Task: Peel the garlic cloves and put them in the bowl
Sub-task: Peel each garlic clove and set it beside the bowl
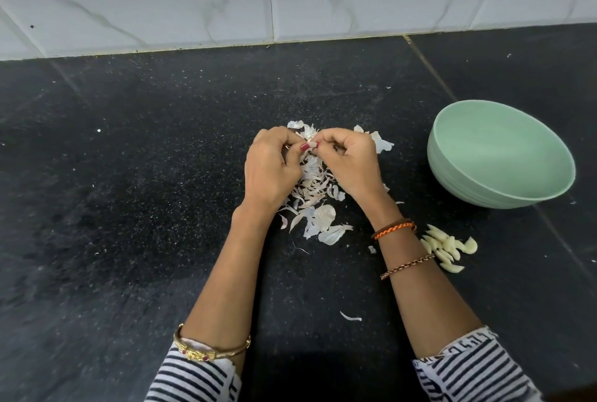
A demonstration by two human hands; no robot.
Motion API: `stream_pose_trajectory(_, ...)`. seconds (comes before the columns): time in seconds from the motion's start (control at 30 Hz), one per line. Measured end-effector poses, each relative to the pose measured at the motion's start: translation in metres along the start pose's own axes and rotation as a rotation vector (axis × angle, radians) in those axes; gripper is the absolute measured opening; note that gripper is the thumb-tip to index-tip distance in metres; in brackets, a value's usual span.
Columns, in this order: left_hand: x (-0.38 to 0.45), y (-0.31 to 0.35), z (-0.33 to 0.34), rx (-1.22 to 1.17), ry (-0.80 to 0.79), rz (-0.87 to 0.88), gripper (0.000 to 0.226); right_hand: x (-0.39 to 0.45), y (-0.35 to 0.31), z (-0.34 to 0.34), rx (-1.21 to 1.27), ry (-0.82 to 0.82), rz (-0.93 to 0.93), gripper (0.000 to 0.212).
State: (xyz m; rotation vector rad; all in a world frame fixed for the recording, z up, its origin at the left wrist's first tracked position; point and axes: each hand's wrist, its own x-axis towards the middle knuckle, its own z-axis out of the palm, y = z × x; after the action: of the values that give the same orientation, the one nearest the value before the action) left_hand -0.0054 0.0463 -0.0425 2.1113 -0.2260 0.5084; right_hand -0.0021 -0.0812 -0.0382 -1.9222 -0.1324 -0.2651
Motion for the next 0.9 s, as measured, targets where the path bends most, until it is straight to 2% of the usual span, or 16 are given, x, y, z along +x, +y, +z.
stream_pose_trajectory(0.17,0.002,0.004,-0.003,-0.223,-0.073,-0.115,0.019,0.001,-0.001,0.001,0.106,0.017,0.04,0.019)
stream_pose_trajectory(0.3,0.002,0.008,-0.005,-0.483,-0.128,-0.128,0.023,0.001,-0.003,0.0,0.143,0.092,0.063,0.015)
stream_pose_trajectory(0.4,0.002,0.005,-0.004,-0.456,-0.158,-0.133,0.024,-0.001,-0.007,-0.003,0.252,0.11,0.068,0.018)
stream_pose_trajectory(0.5,0.003,0.003,-0.006,-0.388,-0.182,-0.14,0.021,-0.001,-0.011,-0.005,0.324,0.036,0.055,0.017)
stream_pose_trajectory(0.63,0.004,0.0,-0.007,-0.367,-0.183,-0.166,0.023,-0.003,-0.011,-0.006,0.315,-0.037,0.061,0.019)
stream_pose_trajectory(0.77,0.003,0.004,-0.007,-0.466,-0.142,-0.226,0.023,-0.003,-0.011,-0.008,0.289,-0.044,0.076,0.02)
stream_pose_trajectory(0.9,0.004,0.005,-0.006,-0.453,-0.09,-0.284,0.028,-0.002,-0.007,-0.006,0.203,-0.07,0.016,0.014)
